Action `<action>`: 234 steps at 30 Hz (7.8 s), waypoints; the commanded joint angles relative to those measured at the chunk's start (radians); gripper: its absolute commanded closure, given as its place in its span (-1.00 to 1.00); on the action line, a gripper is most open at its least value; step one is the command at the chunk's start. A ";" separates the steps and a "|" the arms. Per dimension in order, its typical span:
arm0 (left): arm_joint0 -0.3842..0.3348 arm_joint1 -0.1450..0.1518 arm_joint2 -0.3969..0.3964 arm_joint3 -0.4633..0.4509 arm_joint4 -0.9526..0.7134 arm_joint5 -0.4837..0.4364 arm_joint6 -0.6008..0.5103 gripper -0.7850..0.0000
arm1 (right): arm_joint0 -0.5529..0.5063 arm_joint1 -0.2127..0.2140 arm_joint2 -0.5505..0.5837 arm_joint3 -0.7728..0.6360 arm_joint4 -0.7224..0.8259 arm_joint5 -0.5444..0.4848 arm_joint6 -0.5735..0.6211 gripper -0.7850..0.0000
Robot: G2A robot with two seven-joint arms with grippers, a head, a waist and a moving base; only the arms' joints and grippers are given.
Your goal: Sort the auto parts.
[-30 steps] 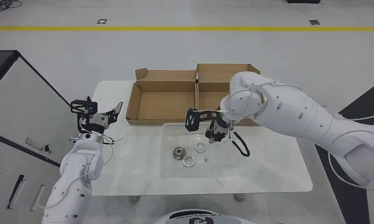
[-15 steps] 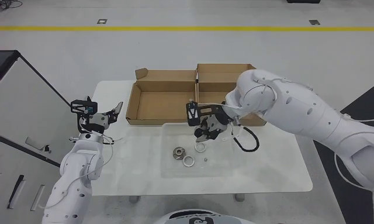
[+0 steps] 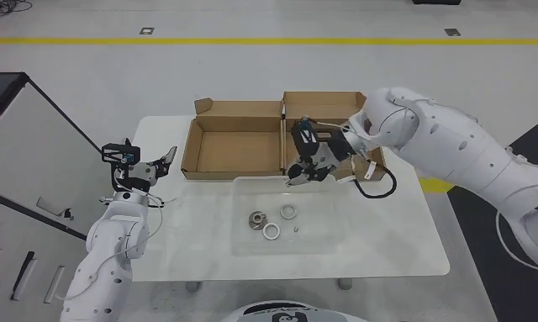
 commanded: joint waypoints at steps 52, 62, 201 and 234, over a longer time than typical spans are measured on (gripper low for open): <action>0.000 0.000 0.000 0.000 0.000 0.000 0.000 -1.00 | -0.293 0.098 0.453 -0.321 -0.004 0.002 -0.556 1.00; 0.000 0.000 0.000 0.000 0.000 0.000 0.000 -1.00 | -0.442 0.094 0.591 -0.475 -0.117 0.002 -0.819 1.00; 0.000 0.000 0.000 0.000 0.000 0.000 0.000 -1.00 | -0.748 -0.150 0.781 -0.647 -0.407 0.096 -1.243 1.00; 0.000 0.000 0.000 0.000 0.000 0.000 0.000 -1.00 | -0.289 -0.088 0.762 0.005 -0.538 0.002 -0.129 1.00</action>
